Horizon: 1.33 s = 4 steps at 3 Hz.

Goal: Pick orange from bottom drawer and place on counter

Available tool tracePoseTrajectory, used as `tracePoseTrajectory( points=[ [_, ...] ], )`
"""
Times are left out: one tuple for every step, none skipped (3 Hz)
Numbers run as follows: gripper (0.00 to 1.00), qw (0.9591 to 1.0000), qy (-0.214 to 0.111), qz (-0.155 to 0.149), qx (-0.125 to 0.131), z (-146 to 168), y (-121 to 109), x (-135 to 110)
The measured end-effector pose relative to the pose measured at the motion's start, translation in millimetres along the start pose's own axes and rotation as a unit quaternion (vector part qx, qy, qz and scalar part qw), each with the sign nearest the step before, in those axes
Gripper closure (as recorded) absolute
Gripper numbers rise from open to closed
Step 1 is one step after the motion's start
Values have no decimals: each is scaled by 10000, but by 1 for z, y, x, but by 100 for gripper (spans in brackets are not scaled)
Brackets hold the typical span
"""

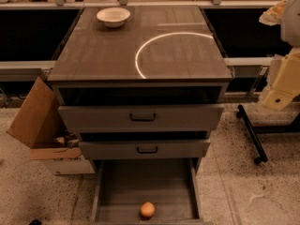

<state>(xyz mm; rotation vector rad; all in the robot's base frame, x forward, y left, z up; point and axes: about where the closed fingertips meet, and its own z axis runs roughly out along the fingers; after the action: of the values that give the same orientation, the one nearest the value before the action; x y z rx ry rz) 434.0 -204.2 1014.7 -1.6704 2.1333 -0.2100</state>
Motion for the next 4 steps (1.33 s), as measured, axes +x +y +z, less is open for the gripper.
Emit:
tracePoseTrajectory(
  points=[
    [0, 10000, -1, 0, 0, 0, 0, 0],
    [0, 10000, -80, -24, -32, 0, 2, -2],
    [0, 9981, -449, -79, -414, 39, 21, -2],
    [0, 9883, -1093, -60, -1059, 98, 65, -13]
  ],
)
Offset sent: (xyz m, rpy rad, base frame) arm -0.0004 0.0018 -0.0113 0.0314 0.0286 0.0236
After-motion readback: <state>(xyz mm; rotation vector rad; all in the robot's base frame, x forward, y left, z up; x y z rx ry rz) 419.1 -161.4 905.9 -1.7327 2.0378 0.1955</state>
